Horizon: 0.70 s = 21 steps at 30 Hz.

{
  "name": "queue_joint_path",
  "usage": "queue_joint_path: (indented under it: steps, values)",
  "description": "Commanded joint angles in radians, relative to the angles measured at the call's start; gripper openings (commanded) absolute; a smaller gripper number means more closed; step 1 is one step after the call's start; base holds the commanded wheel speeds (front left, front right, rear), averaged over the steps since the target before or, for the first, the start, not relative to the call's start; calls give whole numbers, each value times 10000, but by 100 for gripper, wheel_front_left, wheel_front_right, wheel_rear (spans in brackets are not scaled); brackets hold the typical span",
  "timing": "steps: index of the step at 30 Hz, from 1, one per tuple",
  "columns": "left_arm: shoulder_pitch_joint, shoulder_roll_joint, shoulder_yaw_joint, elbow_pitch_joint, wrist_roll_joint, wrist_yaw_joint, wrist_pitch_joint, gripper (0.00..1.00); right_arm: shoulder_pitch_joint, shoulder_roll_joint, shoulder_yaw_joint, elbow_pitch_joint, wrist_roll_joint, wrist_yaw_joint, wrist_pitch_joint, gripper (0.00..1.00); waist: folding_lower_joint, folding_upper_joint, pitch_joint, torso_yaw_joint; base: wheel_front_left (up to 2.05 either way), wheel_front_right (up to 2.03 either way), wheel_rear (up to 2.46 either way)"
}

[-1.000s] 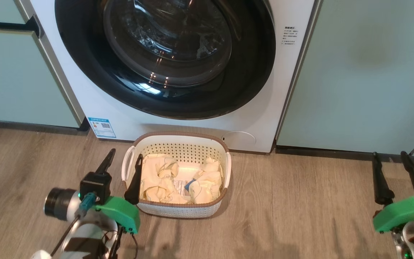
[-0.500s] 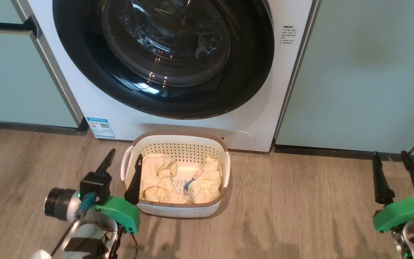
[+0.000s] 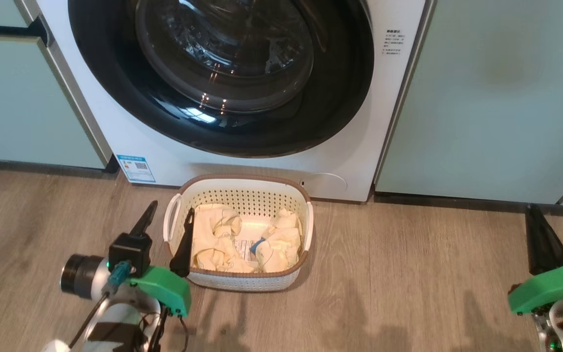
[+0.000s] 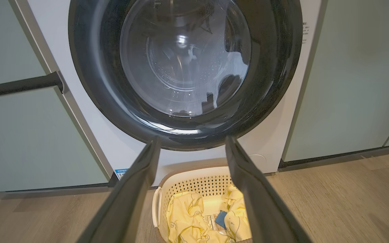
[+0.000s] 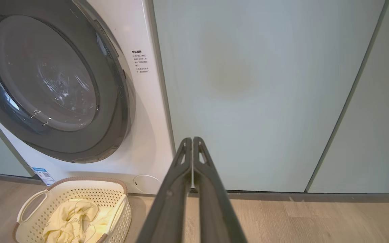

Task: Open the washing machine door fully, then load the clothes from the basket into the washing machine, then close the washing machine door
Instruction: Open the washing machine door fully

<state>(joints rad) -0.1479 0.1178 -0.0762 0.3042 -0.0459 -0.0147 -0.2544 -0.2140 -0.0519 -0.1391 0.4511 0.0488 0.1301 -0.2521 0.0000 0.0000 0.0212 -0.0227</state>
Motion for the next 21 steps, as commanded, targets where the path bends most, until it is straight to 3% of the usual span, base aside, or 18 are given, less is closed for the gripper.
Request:
queue_joint_path:
  steps: [1, 11, 17, 18, 21]
  values:
    - [-605, 173, 314, -379, -22, 18, -74, 100, -606, -64, 217, -264, 162, 6, -97, 0, 0, 0, 85, 7, 0, 0, 0]
    - [-1023, 107, 221, -579, 14, -49, -74, 100, -1597, -249, 275, 453, 2999, 6, 165, 0, 0, 0, 799, 211, 0, 0, 0]
    - [-1425, 24, 103, -719, 56, -91, -74, 100, -2629, -428, 303, 395, 6164, 6, 1112, 0, 0, 0, 1431, 446, 0, 0, 0]
    - [-1425, 24, 103, -719, 56, -91, -74, 100, -2629, -428, 303, 395, 6164, 6, 1112, 0, 0, 0, 1431, 446, 0, 0, 0]
    - [-1663, -11, 48, -794, 77, -111, -74, 100, -3242, -493, 165, 257, 8114, 6, 1997, 0, 0, 0, 1784, 566, 0, 0, 0]
